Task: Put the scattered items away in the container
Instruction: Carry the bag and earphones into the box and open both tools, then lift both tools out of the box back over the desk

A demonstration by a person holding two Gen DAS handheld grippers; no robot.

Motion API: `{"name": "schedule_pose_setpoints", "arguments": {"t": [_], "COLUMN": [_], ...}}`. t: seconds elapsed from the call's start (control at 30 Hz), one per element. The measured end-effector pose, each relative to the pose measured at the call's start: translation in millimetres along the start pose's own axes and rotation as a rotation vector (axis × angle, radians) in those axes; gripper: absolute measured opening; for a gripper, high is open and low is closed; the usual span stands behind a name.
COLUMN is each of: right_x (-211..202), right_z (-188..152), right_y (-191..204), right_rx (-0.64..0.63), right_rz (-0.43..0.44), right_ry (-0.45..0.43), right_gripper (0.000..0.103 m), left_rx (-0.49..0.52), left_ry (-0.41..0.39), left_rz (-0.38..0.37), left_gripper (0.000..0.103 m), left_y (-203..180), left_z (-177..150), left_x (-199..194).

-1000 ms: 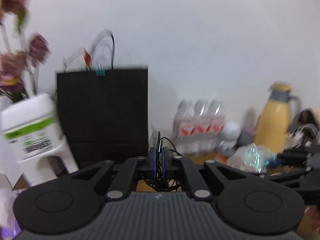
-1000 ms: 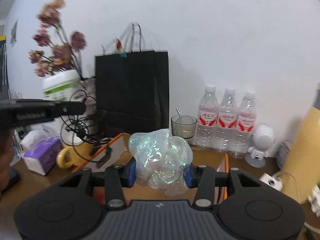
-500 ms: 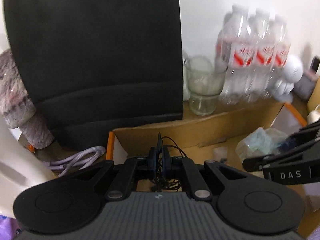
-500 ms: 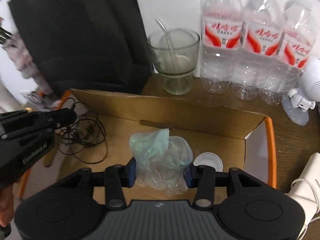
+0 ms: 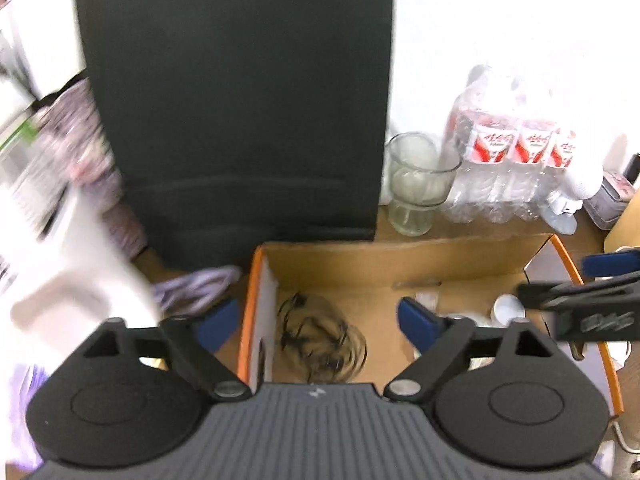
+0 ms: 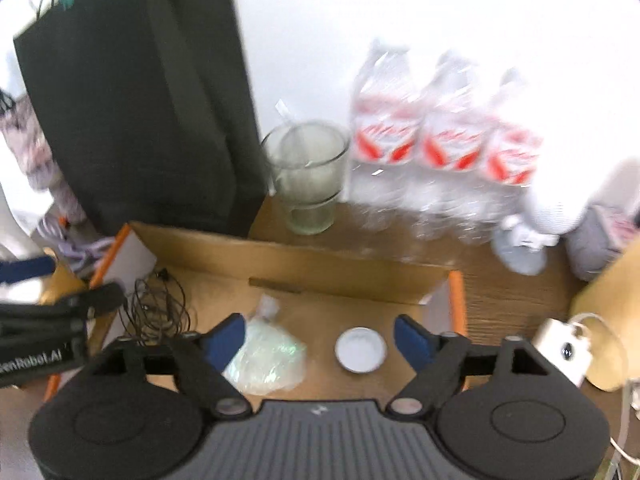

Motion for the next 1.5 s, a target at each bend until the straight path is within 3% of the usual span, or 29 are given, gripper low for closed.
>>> {"name": "schedule_pose_setpoints", "arguments": {"t": [0.13,0.23,0.63,0.73,0.97,1.23,1.37,1.5], "right_x": [-36,-55,-95,-105,-126,-148,-151,-159], "right_z": [-13,-25,-67,-78,-114,-165,-208,-257], "right_y": [-8,-5,32,36,52,65,70,80], "right_rx": [0.016,0.014,-0.025,-0.033,-0.112,-0.163,-0.189,-0.207], "right_rz": [-0.014,-0.015,0.030,0.031,0.034,0.033,0.039,0.091], "right_ry": [-0.004,-0.008,-0.088,-0.148,-0.323,-0.468,-0.483,-0.496], "right_gripper": [0.086,0.086,0.086,0.086,0.086,0.086,0.086,0.086], "left_rx": [-0.030,-0.013,-0.033,-0.056,-0.044,-0.059,-0.061,-0.037], "left_ry": [0.075,0.070,-0.074,-0.105,-0.307,-0.457,-0.468,-0.416], "left_rz": [0.002,0.023,0.015,-0.007,0.028,-0.042,-0.033,-0.123], "left_gripper": [0.103,0.103,0.103,0.103,0.103,0.103,0.103,0.103], "left_y": [10,12,27,29,29,27,42,53], "left_z": [-20,-30,-63,-75,-107,-160,-197,-245], "left_x": [-16,-35,-105,-114,-141,-169,-170,-169]}}
Point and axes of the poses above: each gripper's, at about its wrist camera, not at the fingertips, and x roughly the way its jaws point, y to its left, z to its top, the point moved 9 cm from there along x, roughly the way its jaws point, and after that the axes turned 9 degrees about z, right-handed, at the moved point
